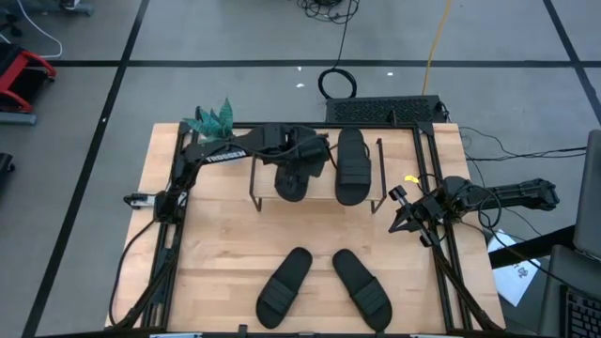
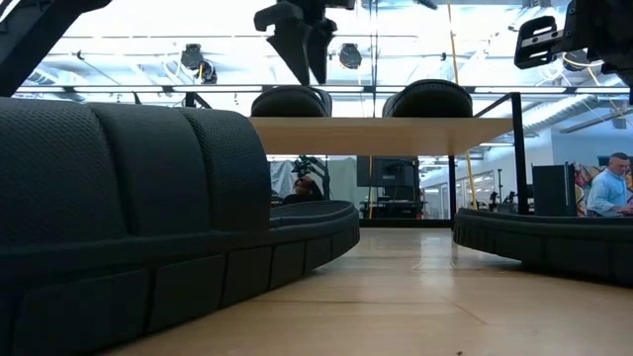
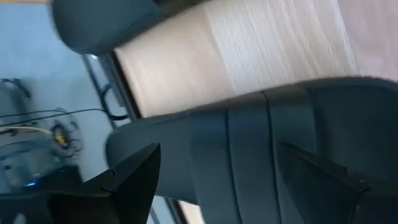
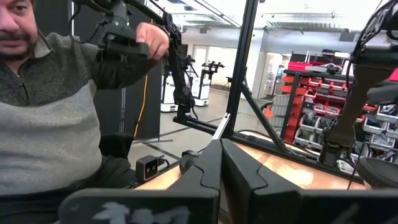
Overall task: Pick and place slides into the shelf
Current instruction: Put the black slipper on the shelf
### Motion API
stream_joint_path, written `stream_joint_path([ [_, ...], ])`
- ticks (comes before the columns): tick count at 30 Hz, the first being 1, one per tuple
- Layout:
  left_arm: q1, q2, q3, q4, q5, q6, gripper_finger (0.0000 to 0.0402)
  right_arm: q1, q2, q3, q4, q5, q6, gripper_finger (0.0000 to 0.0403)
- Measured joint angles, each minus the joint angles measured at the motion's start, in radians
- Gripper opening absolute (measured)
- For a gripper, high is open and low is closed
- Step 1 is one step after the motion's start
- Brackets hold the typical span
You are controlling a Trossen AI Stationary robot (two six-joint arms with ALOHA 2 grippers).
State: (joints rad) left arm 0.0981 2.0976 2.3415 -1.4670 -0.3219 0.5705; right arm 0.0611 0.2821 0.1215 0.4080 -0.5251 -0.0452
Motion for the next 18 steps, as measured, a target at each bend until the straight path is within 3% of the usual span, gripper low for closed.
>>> stream_joint_path([
  [4,-0.032,-0.036,0.005,-0.043,-0.034,-0.068,0.0294,0.000,0.000,0.000,0.000,0.000,0.004,0.0000],
  [8,-0.047,-0.079,0.006,-0.111,0.035,-0.231,0.0246,0.000,0.000,0.000,0.000,0.000,0.006,0.0000],
  [12,-0.049,-0.114,-0.012,-0.103,0.093,-0.418,0.0155,0.000,0.003,0.000,0.003,0.000,0.006,0.0000],
  [16,-0.051,-0.121,-0.063,-0.106,0.097,-0.455,0.0033,0.000,0.010,-0.001,0.014,0.000,0.005,0.0000],
  [18,-0.055,-0.113,-0.102,-0.104,0.096,-0.471,0.0014,0.000,0.010,-0.001,0.011,0.000,0.006,0.0000],
])
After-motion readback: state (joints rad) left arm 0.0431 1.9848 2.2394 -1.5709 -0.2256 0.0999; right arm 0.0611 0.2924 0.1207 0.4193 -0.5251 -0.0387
